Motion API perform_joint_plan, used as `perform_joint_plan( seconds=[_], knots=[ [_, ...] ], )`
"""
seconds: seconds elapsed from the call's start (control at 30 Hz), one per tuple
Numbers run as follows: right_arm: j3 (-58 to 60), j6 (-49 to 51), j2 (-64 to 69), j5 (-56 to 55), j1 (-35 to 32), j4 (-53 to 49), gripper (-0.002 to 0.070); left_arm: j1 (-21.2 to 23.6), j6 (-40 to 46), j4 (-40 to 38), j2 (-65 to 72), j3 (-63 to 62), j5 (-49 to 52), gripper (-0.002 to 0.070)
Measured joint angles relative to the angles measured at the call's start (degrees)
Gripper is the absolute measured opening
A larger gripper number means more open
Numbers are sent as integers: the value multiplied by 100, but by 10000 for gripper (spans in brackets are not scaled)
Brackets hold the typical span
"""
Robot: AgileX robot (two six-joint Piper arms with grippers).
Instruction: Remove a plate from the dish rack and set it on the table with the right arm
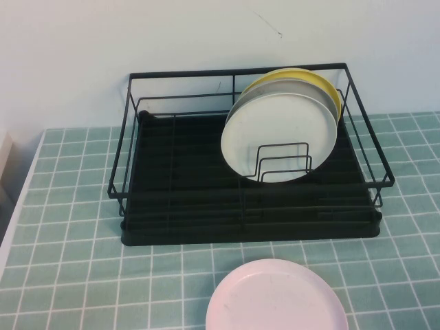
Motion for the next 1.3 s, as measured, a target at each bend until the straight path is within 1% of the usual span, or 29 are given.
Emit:
perform_joint_plan(
  seconds=[1.13, 1.3],
  knots=[
    [0, 0, 0, 0, 0, 35, -1, 0, 0, 0, 0, 0, 0, -4],
    [35, -8, 0, -233, 0, 105, -1, 0, 0, 0, 0, 0, 0, -4]
  ],
)
